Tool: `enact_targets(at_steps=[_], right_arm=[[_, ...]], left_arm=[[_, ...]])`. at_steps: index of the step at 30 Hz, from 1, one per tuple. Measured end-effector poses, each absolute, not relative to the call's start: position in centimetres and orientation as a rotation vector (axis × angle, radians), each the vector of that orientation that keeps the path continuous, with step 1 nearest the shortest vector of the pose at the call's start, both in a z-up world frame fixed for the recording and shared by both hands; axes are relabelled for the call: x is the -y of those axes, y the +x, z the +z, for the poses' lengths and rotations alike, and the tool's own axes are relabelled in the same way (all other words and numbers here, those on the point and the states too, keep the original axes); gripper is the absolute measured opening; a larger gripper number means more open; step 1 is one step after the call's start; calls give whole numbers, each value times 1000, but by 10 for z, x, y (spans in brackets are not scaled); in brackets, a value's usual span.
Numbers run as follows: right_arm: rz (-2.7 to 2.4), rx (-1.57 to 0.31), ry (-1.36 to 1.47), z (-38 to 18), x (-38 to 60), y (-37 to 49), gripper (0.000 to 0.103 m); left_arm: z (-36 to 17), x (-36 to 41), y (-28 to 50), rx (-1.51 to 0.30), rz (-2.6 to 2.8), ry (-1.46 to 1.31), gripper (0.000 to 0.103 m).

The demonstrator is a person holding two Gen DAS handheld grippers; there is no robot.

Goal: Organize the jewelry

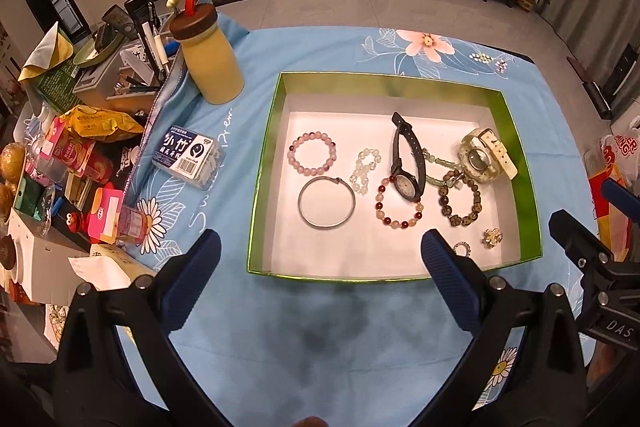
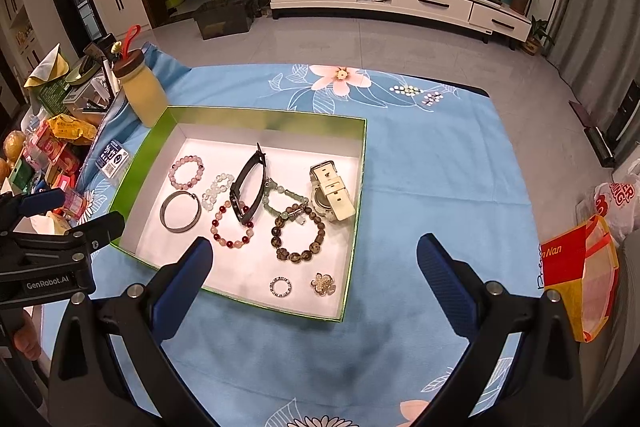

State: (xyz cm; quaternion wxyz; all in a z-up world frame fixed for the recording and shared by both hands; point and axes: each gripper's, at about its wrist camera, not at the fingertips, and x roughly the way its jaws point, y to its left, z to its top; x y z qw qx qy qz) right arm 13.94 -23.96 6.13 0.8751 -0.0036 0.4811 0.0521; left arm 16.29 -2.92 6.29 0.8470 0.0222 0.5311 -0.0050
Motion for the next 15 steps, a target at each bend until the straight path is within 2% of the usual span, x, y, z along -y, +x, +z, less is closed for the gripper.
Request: enact_targets(at_steps=[15], right_arm=[[108,-1005,-11,59,239,140,102]], left_arm=[[63,32,163,-1121,-11,53,101]])
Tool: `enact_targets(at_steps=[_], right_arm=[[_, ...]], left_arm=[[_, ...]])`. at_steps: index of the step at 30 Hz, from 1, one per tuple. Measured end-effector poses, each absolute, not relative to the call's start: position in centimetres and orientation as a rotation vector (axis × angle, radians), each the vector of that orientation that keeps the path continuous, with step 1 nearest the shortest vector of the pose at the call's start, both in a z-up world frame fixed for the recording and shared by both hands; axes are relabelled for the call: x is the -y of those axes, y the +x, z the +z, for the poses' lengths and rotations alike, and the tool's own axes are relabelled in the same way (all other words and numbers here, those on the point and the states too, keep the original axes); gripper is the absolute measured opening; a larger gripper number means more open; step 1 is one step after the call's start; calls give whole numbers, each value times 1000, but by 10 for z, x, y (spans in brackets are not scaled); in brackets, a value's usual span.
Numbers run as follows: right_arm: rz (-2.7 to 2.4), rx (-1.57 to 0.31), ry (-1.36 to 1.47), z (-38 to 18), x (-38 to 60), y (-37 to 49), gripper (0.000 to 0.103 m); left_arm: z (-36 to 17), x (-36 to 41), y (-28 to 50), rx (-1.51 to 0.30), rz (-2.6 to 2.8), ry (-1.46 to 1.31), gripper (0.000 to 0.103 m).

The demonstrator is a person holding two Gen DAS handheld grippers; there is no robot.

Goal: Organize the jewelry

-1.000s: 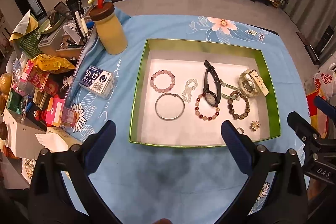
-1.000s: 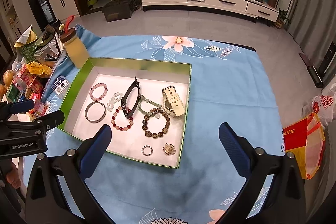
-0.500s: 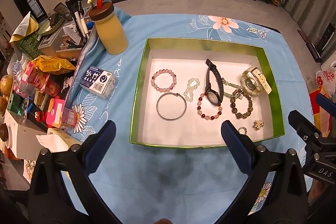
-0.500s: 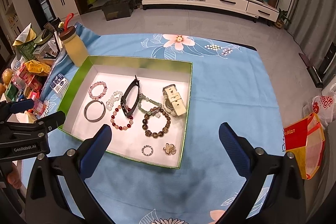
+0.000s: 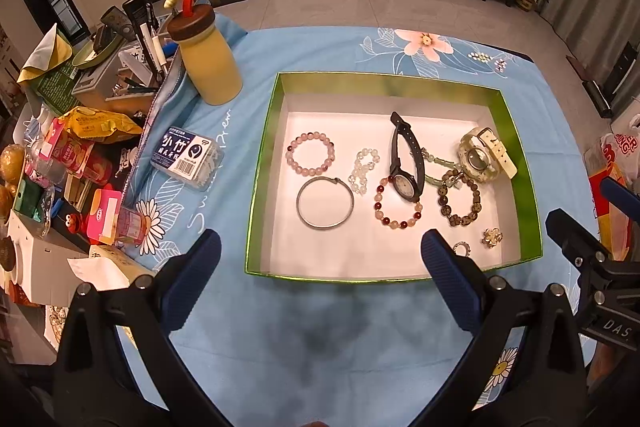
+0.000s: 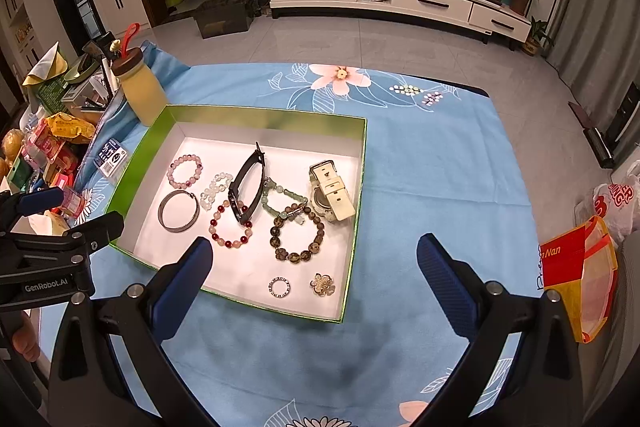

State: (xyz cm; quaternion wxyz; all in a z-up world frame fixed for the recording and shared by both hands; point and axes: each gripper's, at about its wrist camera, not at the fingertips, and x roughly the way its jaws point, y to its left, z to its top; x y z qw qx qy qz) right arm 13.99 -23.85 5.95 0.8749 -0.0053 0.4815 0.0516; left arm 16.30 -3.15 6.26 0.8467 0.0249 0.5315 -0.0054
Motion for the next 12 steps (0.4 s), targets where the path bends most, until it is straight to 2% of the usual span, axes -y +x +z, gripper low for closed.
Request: enact_targets(at_steps=[12], right_arm=[[109,-1006,-8,57,238,140,102]], left_arm=[[58,28,164,-1141,-3,31,101]])
